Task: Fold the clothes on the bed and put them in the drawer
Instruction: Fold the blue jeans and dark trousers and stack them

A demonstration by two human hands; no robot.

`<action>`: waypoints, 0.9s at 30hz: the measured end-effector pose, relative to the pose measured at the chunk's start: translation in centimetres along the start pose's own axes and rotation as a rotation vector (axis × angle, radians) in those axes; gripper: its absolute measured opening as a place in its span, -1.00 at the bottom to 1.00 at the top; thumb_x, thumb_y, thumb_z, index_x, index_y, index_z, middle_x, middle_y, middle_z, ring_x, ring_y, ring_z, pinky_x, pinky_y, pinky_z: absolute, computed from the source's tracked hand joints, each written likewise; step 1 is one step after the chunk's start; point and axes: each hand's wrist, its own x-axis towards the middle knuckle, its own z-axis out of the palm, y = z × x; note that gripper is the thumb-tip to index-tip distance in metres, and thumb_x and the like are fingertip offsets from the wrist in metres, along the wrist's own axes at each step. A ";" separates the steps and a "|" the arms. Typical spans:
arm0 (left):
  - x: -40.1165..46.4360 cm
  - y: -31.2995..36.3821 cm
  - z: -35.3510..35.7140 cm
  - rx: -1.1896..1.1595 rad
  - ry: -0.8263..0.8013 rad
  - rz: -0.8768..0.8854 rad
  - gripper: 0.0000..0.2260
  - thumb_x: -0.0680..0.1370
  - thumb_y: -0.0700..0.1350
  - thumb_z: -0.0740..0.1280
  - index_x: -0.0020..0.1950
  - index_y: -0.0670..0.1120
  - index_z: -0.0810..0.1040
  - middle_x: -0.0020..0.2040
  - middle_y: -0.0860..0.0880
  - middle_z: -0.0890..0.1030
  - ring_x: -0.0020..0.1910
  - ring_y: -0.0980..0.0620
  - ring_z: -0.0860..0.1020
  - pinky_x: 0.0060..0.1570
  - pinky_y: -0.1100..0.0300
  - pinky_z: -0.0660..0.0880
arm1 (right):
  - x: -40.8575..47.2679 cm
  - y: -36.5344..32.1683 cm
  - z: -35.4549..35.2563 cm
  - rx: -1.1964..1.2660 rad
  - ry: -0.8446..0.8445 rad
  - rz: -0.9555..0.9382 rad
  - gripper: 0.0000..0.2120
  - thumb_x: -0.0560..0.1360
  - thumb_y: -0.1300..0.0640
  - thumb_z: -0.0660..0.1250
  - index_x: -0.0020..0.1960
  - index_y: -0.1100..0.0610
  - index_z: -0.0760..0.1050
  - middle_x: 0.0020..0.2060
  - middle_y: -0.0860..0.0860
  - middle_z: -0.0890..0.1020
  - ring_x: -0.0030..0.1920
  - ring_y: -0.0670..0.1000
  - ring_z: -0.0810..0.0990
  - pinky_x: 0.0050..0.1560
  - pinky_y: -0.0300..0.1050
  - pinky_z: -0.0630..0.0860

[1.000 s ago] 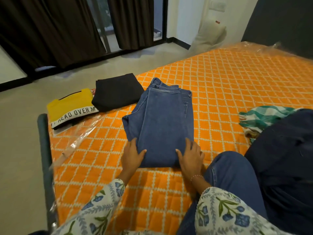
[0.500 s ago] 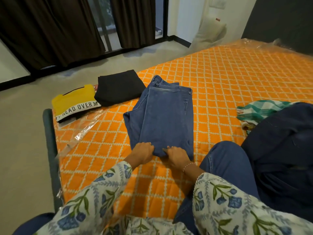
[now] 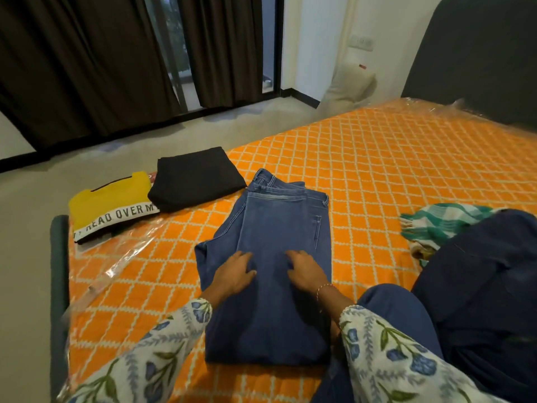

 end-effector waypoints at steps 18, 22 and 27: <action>19.0 -4.2 -2.3 0.279 0.316 -0.061 -0.62 0.44 -0.05 0.40 0.22 -0.14 0.51 0.10 -0.15 0.52 0.06 -0.20 0.50 -0.09 -0.02 0.42 | 20.7 5.7 -4.5 0.647 0.311 0.390 -0.66 0.39 0.12 0.47 0.09 0.29 0.58 0.01 0.19 0.66 0.02 0.20 0.61 0.03 0.13 0.56; 20.1 -2.5 -2.5 0.361 0.363 -0.084 -0.74 0.44 -0.12 0.39 0.11 -0.09 0.50 0.08 -0.08 0.52 0.07 -0.11 0.50 -0.08 0.03 0.39 | 20.6 5.7 -3.7 0.722 0.430 0.335 -0.82 0.41 0.26 0.41 -0.06 0.37 0.56 -0.16 0.24 0.65 -0.13 0.21 0.60 -0.14 0.08 0.53; 20.1 -1.2 -2.6 0.338 0.362 0.006 -0.85 0.54 -0.14 0.25 0.10 -0.07 0.44 0.11 -0.03 0.51 0.11 -0.05 0.47 -0.05 0.10 0.32 | 19.9 5.3 -2.8 0.680 0.544 0.262 -0.98 0.48 0.21 0.36 -0.11 0.12 0.54 -0.13 0.09 0.62 -0.04 0.17 0.57 0.04 0.13 0.47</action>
